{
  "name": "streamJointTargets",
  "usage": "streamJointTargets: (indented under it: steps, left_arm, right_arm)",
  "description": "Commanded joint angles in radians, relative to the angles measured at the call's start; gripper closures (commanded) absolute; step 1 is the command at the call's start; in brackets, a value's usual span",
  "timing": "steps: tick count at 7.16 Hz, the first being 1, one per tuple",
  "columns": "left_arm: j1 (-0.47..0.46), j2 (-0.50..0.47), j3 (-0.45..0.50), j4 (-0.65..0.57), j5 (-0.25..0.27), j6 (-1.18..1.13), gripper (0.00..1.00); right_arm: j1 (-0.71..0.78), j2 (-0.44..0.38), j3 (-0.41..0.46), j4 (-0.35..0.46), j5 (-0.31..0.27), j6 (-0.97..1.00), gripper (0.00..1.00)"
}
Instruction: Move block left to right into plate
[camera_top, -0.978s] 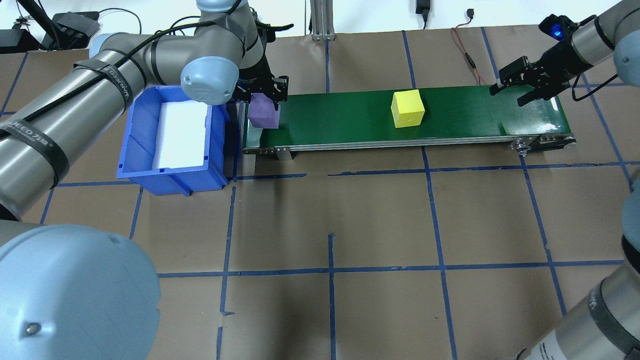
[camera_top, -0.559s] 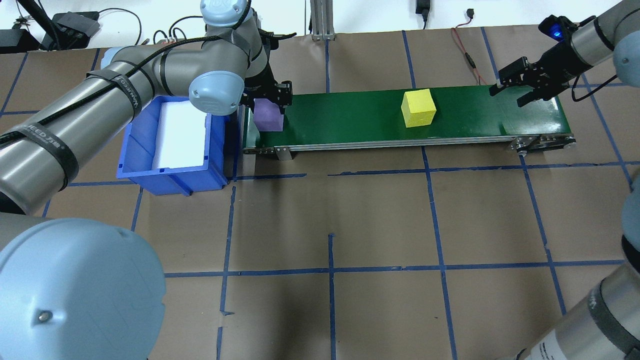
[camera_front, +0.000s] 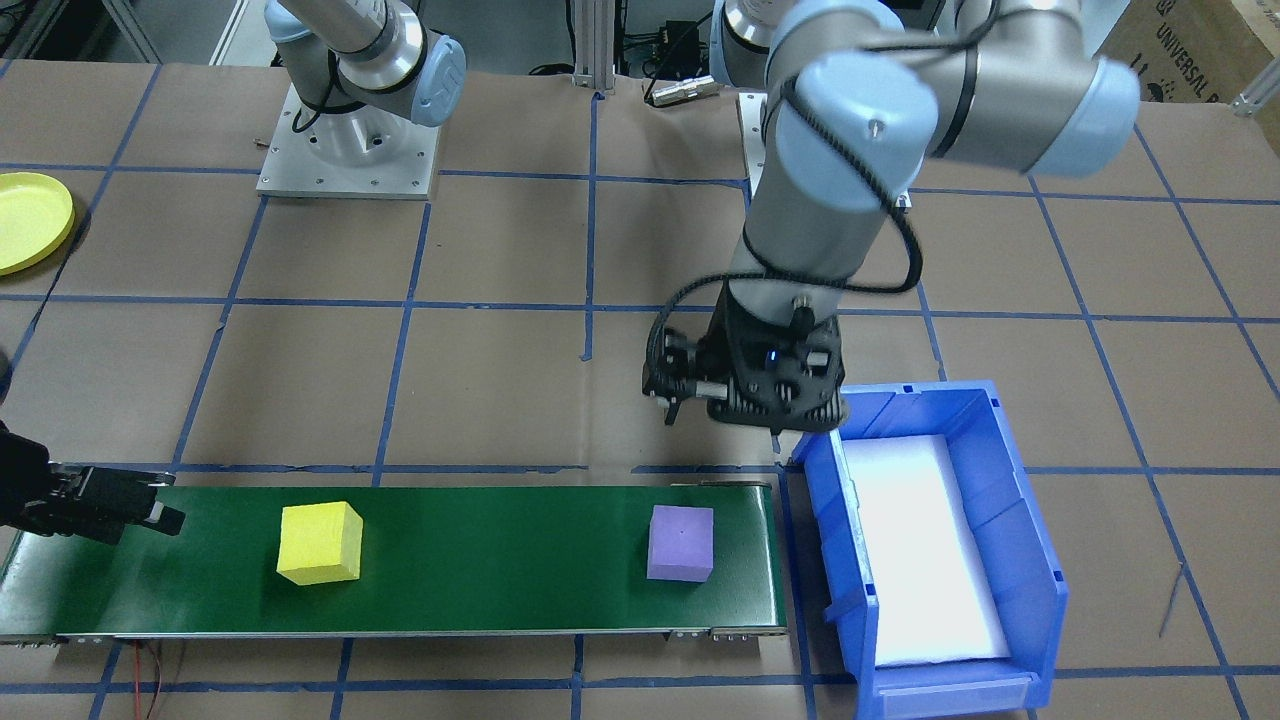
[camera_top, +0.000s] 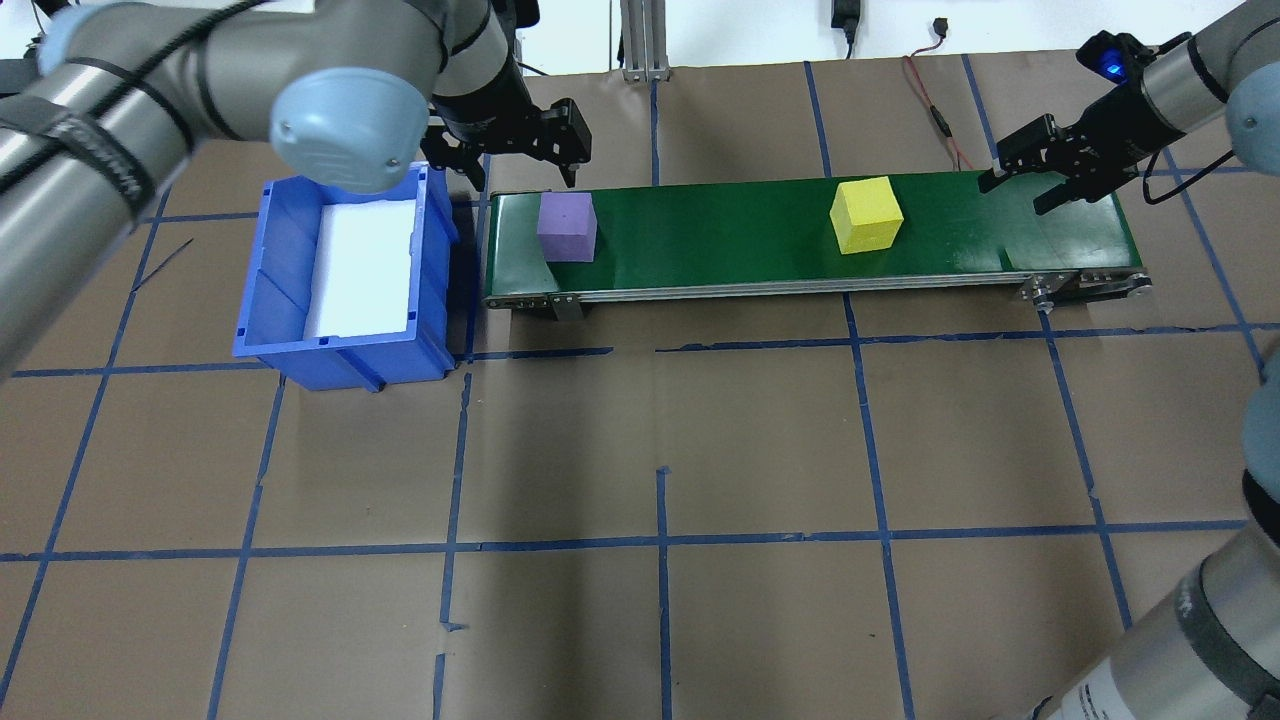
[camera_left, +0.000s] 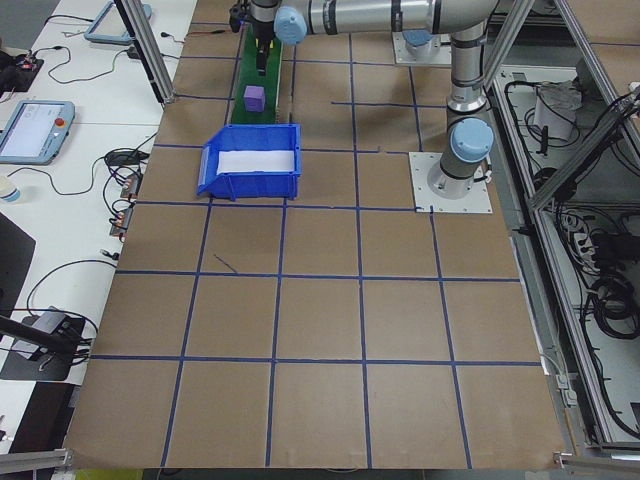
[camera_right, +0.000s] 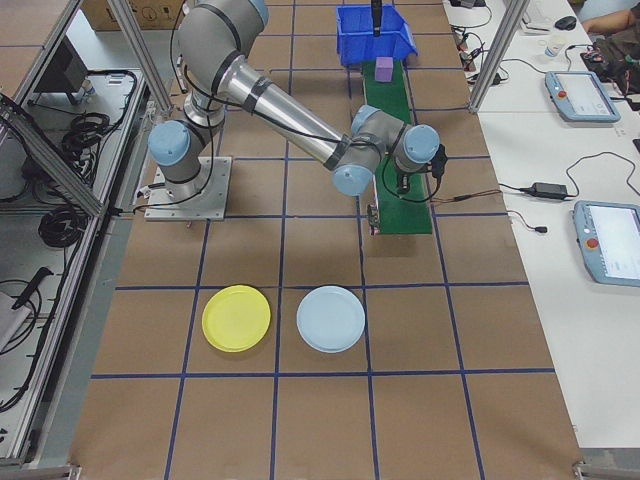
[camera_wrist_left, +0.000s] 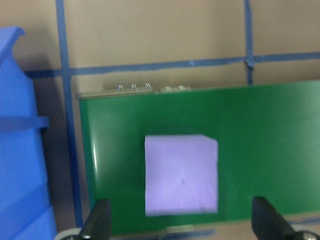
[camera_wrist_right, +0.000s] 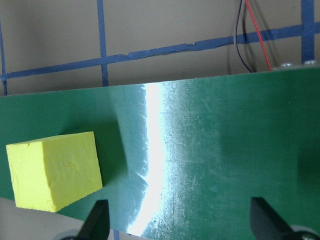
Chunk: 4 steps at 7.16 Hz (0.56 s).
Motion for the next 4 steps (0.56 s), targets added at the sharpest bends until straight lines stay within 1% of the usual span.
streamJointTargets:
  steps: [1,2,3,4]
  left_arm:
    - [-0.002,0.162,-0.017,-0.138,0.009,0.005,0.00]
    - [0.001,0.190,-0.040,-0.177,0.013,0.016,0.00]
    - [0.024,0.219,-0.080,-0.170,0.013,0.025,0.00]
    - [0.076,0.243,-0.103,-0.185,0.016,0.027,0.00]
  right_arm:
    - [0.000,0.000,0.001,-0.001,0.001,0.000,0.00]
    - [0.000,0.001,0.001,0.000,0.001,0.000,0.00]
    - [0.000,0.001,0.001,0.000,0.001,0.000,0.00]
    - [0.000,0.001,0.001,0.000,0.001,0.000,0.00]
